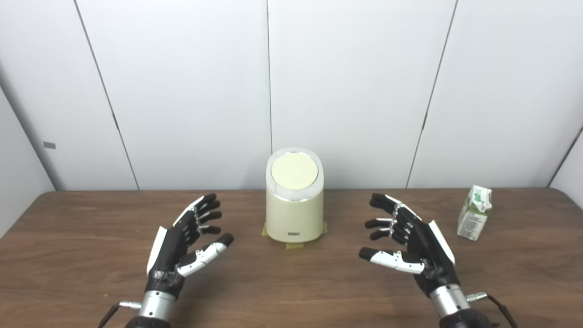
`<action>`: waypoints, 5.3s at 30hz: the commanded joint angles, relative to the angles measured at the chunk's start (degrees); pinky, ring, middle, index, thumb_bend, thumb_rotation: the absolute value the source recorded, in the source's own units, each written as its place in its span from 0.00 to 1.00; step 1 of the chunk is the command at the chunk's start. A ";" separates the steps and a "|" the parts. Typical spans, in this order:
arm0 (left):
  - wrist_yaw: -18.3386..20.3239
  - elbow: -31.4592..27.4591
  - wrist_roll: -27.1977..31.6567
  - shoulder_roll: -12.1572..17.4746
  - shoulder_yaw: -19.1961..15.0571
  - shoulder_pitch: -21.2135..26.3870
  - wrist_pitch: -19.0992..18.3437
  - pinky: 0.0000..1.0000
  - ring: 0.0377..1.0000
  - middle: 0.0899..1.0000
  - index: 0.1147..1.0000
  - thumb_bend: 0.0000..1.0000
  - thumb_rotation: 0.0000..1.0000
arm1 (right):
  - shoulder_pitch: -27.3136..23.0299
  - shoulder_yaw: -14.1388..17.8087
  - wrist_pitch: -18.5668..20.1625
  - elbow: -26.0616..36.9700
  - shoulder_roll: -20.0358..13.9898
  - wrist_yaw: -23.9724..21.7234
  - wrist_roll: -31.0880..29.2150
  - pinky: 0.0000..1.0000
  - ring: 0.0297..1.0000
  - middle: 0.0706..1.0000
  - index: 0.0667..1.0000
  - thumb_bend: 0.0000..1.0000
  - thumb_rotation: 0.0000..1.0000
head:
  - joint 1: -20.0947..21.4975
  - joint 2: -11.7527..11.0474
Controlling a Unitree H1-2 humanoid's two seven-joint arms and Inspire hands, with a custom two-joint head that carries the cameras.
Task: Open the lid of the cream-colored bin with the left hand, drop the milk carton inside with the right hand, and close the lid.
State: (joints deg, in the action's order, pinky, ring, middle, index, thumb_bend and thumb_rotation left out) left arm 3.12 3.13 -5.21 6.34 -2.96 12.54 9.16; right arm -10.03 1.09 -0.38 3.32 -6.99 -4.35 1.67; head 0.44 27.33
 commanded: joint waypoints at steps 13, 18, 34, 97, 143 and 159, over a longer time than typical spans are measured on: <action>-5.58 -3.66 -7.31 -1.15 1.57 16.92 -17.75 1.00 1.00 1.00 1.00 0.89 0.40 | -2.48 0.77 -3.47 -0.71 -1.14 -0.30 -0.93 0.56 0.66 0.80 0.79 0.74 0.18 | -0.77 -0.54; -7.33 -1.60 -10.12 -1.83 2.95 22.30 -21.32 0.97 1.00 1.00 1.00 0.92 0.38 | -2.50 0.71 -3.45 -0.43 -1.08 0.18 -0.11 0.55 0.65 0.80 0.79 0.74 0.20 | -0.93 -0.38; -9.66 8.63 -16.59 -2.35 7.93 30.31 -23.41 0.87 0.97 1.00 1.00 0.93 0.41 | -2.58 0.69 -2.87 0.03 0.36 1.12 0.16 0.56 0.64 0.79 0.78 0.73 0.28 | -0.08 -0.13; 0.82 18.48 -49.66 10.28 33.39 35.36 -30.61 0.89 1.00 1.00 1.00 1.00 0.18 | -2.95 -0.23 -2.64 2.06 1.69 1.48 0.45 0.55 0.60 0.79 0.77 0.70 0.26 | 0.94 0.93; -7.60 4.35 -15.54 3.29 4.67 27.78 -16.29 0.71 0.84 0.86 0.88 0.73 0.41 | -2.62 -1.39 -1.93 2.33 1.70 1.59 2.89 0.53 0.59 0.80 0.78 0.66 0.30 | 0.42 0.70; -0.63 -4.14 4.85 2.79 -2.17 8.25 -8.22 0.40 0.53 0.59 0.61 0.62 0.07 | -2.69 -0.07 -4.28 0.49 1.18 1.10 -0.16 0.52 0.61 0.80 0.80 0.69 0.35 | 0.71 0.38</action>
State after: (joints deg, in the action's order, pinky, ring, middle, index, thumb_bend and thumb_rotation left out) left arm 2.88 0.89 -1.71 9.24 -4.68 18.54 -2.16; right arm -10.66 0.54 -1.80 2.64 -5.40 -3.31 2.38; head 1.14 27.68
